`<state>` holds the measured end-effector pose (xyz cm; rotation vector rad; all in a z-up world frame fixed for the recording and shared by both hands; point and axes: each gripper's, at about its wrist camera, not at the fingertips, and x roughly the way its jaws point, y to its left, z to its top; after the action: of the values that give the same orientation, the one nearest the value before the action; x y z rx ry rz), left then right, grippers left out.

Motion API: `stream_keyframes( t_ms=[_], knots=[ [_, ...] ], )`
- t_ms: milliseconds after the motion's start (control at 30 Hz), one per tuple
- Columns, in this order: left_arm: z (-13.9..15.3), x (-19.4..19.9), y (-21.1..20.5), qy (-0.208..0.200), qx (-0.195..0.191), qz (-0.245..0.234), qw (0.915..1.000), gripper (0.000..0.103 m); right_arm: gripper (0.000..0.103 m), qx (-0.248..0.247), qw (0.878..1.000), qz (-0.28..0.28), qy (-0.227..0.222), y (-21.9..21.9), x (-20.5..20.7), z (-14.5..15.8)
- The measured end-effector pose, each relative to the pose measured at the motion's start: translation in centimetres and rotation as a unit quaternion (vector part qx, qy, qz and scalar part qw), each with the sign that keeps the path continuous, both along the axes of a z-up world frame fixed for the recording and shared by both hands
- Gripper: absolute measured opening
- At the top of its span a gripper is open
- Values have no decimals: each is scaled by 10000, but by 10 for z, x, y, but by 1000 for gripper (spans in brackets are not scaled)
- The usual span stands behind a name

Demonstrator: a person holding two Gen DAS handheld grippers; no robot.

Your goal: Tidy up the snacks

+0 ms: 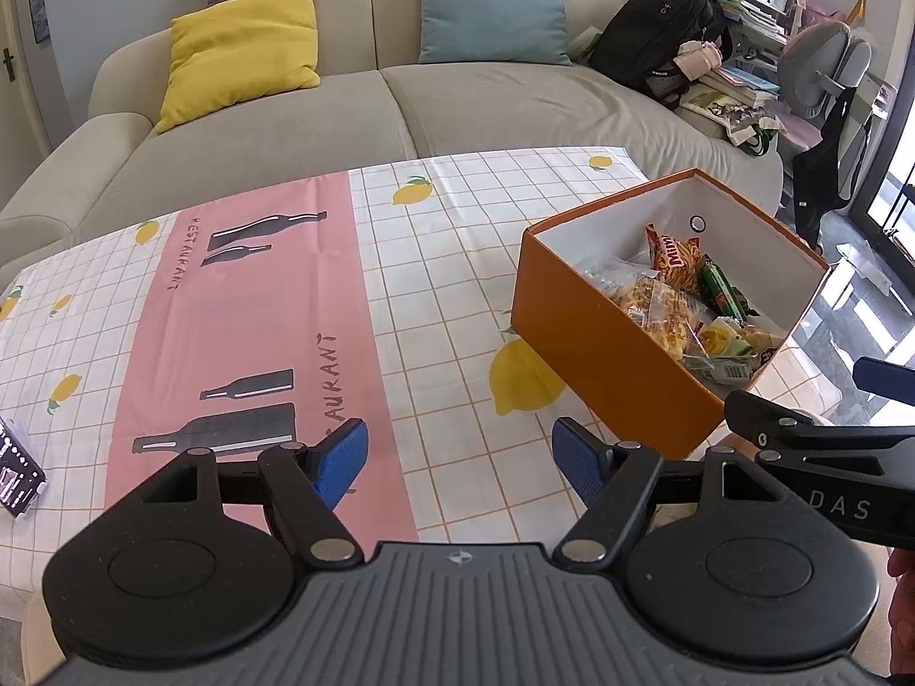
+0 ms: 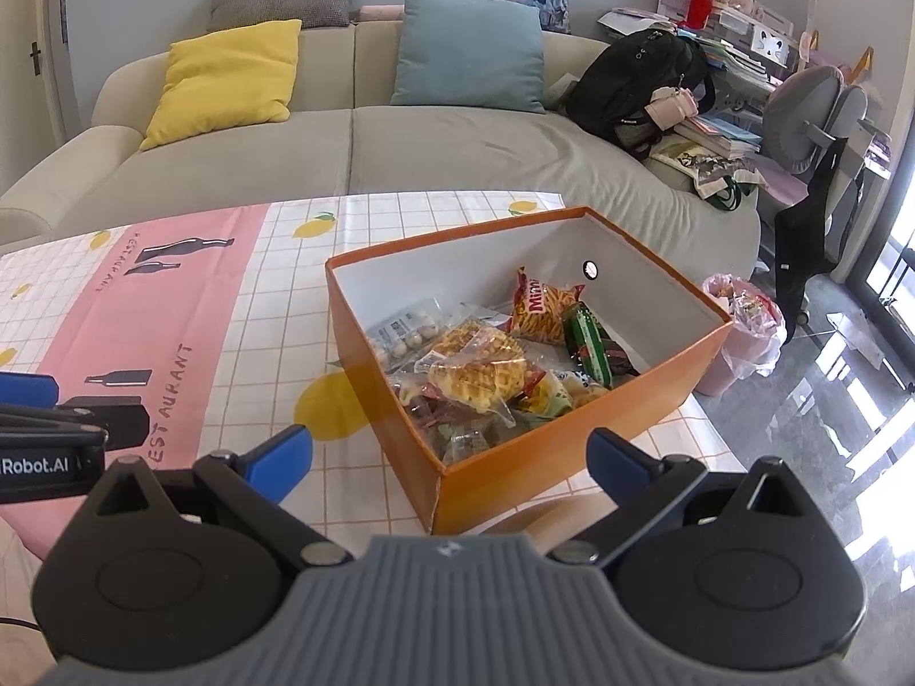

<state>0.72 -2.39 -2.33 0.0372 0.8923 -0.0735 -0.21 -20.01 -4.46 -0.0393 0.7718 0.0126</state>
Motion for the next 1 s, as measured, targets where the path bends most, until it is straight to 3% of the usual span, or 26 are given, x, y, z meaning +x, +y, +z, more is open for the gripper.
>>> stream_keyframes(
  t_ms=[1000],
  knots=[
    [0,-2,0,12,-9,32,10000,85,99,71,9999,20,82,0,0,-5]
  ],
)
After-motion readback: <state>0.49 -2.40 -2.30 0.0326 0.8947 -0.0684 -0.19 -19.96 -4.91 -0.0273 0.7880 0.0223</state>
